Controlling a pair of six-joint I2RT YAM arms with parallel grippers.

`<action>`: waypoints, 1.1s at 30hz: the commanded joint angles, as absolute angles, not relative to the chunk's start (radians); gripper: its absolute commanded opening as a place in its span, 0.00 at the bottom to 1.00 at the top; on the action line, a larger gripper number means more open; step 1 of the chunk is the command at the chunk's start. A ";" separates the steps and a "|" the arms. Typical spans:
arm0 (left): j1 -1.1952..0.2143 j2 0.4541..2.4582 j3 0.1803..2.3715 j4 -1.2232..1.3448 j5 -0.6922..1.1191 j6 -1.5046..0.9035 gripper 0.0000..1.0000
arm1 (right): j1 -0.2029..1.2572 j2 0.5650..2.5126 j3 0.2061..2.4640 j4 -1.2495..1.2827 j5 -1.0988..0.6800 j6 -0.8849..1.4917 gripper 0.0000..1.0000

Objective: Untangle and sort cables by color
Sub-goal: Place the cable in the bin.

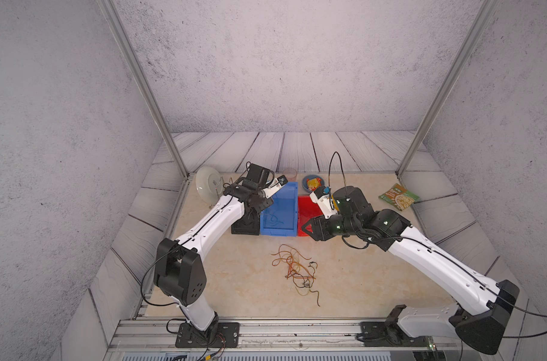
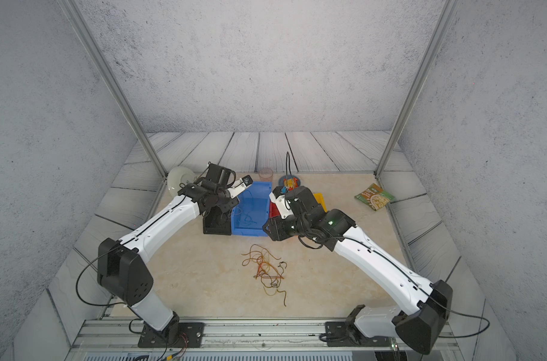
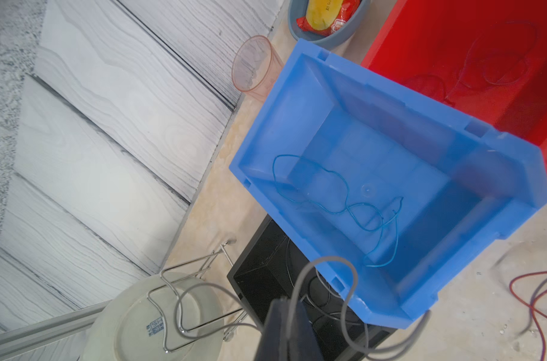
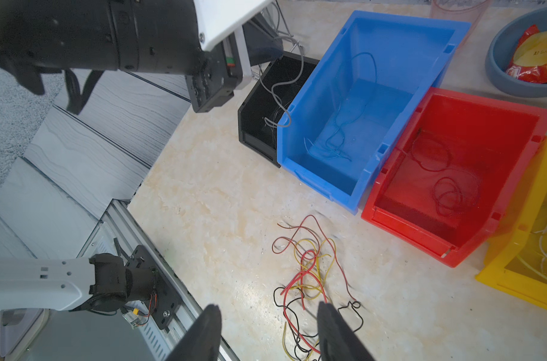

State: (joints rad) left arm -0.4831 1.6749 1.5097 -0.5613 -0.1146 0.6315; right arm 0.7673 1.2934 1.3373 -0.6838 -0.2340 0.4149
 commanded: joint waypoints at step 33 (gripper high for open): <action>-0.301 1.845 1.419 -0.422 -0.055 0.643 0.47 | 0.771 1.307 1.366 -0.710 -0.236 0.399 0.54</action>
